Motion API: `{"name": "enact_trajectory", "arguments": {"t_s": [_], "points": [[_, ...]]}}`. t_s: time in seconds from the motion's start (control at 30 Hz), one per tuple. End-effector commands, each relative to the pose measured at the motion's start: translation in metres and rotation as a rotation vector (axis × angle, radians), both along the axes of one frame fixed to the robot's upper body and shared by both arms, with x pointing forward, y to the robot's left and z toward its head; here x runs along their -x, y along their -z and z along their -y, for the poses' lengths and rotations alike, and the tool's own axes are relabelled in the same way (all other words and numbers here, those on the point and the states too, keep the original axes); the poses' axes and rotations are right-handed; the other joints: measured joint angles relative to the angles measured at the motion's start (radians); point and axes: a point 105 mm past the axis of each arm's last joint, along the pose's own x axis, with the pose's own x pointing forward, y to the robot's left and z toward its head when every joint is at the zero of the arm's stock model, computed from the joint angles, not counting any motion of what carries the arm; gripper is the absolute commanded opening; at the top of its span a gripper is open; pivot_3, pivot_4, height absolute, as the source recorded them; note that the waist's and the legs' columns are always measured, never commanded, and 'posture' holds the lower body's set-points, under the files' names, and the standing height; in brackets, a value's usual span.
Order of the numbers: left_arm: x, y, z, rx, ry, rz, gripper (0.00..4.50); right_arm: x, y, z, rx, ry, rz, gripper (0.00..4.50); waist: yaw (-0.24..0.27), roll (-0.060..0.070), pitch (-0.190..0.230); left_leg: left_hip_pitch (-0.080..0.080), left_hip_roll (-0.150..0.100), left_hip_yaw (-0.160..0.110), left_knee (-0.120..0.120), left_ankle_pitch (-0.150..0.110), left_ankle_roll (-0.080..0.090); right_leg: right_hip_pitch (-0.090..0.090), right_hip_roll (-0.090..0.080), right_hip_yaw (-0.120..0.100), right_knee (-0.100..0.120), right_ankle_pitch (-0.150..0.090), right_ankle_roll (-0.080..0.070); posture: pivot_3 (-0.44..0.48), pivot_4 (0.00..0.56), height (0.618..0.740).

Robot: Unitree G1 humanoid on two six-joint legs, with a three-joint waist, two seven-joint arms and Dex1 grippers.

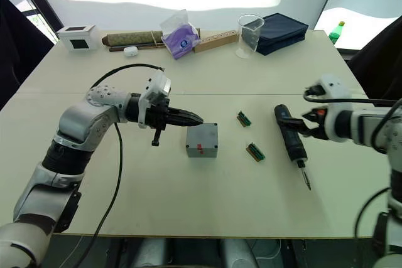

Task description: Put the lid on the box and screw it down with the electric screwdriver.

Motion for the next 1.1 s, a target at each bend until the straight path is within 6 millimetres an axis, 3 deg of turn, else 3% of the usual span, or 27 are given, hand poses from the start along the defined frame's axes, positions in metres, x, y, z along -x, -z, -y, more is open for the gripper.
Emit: {"name": "enact_trajectory", "arguments": {"t_s": [0.03,0.27,0.57,0.87,0.97,1.1], "points": [[0.011,-0.007,0.011,-0.008,0.089,0.086,0.0,-0.002,-0.001,0.007,0.015,-0.044,-0.018,4.45,-0.007,0.001,0.0,0.0,0.0,0.0,0.0,0.0,0.0,0.0,0.0,0.0,0.0,0.0,0.0,0.0,0.15,0.74],[0.005,0.001,0.023,-0.003,0.094,0.115,0.0,-0.014,0.014,0.004,0.025,-0.116,-0.133,4.45,-0.012,0.003,0.001,0.001,0.001,0.0,0.0,0.0,0.001,-0.001,0.001,0.001,0.001,0.0,0.0,0.0,0.15,0.74],[-0.002,0.01,0.019,-0.024,0.046,0.178,0.0,-0.033,0.033,-0.001,0.007,-0.155,-0.253,4.45,-0.004,0.004,0.001,0.0,0.001,0.001,0.001,0.0,0.001,-0.002,0.0,0.001,0.001,0.0,0.0,0.0,0.15,0.74],[0.006,0.013,0.015,-0.013,0.006,0.149,0.0,-0.023,0.062,-0.019,0.063,-0.28,-0.417,4.45,-0.006,0.004,0.001,0.0,0.001,0.001,0.002,0.0,0.0,-0.001,0.0,0.0,0.001,0.0,0.0,0.0,0.15,0.74],[0.008,0.014,0.016,-0.006,-0.006,0.143,0.0,-0.023,0.075,-0.035,0.124,-0.348,-0.457,3.73,-0.008,0.003,0.0,0.001,0.001,0.0,0.003,0.0,0.001,0.0,0.0,0.0,0.001,0.0,0.0,0.0,0.15,0.74],[0.012,0.016,0.019,0.006,-0.022,0.128,0.0,-0.012,0.094,-0.039,0.168,-0.381,-0.537,2.34,-0.009,-0.001,-0.002,0.002,0.002,-0.001,0.003,-0.001,0.001,0.002,0.001,-0.001,0.001,0.0,0.0,0.0,0.15,0.74]]}}
